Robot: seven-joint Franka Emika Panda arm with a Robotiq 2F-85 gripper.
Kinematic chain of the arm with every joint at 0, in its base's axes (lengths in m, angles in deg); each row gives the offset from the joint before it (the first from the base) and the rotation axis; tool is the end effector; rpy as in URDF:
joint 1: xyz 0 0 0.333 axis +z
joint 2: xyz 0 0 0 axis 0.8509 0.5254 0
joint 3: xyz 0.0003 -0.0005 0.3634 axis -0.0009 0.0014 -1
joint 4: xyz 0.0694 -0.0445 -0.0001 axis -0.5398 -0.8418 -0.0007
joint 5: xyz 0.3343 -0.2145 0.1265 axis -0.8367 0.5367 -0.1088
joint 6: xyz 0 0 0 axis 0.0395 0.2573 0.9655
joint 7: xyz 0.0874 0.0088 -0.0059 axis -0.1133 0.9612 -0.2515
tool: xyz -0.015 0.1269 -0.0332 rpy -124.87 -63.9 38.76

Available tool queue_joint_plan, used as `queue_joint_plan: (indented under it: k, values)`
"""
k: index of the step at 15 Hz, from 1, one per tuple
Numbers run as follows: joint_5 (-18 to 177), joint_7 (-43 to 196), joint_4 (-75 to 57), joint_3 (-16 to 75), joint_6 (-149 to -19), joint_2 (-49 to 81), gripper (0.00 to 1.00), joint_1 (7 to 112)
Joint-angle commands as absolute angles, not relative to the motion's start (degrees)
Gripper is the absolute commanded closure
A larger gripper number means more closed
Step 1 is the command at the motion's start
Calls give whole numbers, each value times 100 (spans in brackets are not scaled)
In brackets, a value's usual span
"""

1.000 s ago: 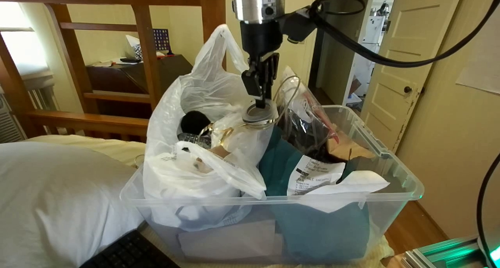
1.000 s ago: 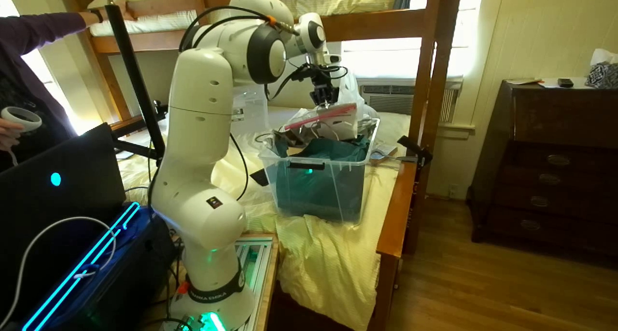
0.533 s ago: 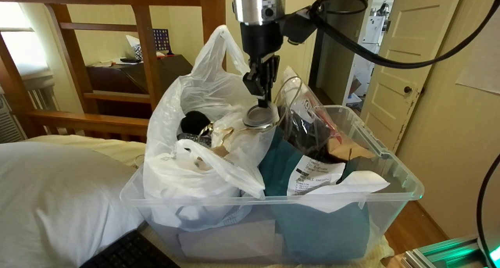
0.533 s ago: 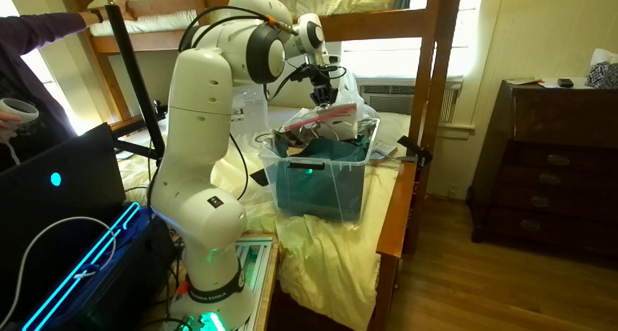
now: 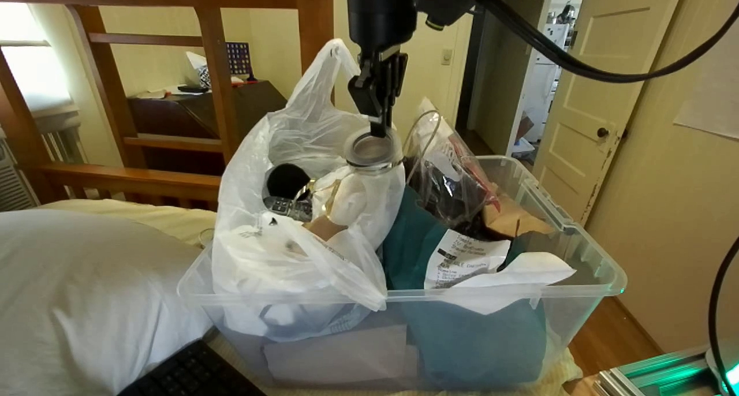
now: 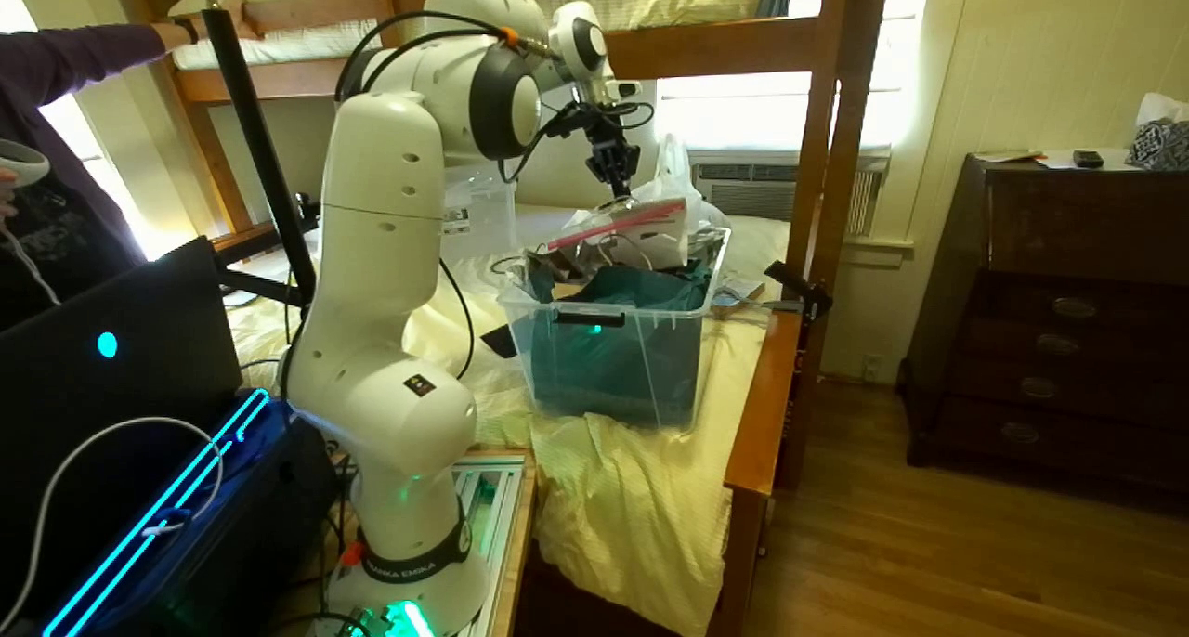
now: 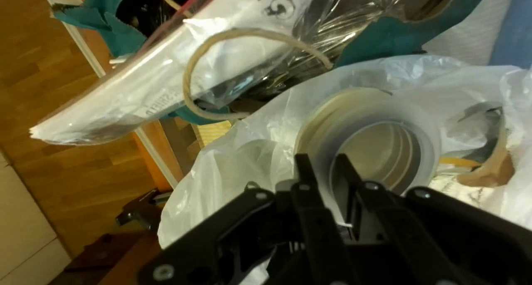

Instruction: Put the ribbon inside the plastic bag

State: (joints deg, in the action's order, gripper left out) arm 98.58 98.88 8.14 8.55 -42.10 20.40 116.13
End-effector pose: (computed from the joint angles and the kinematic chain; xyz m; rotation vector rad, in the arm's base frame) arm 0.2631 0.6493 0.5600 2.6512 1.2003 0.2809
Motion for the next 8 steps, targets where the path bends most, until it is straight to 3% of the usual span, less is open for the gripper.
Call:
queue_joint_plan:
  k: [1,8]
  values:
    - [10096,9777,1344,967,-3939,2171,96,11883]
    - [10206,9716,1471,903,-4215,2140,96,11879]
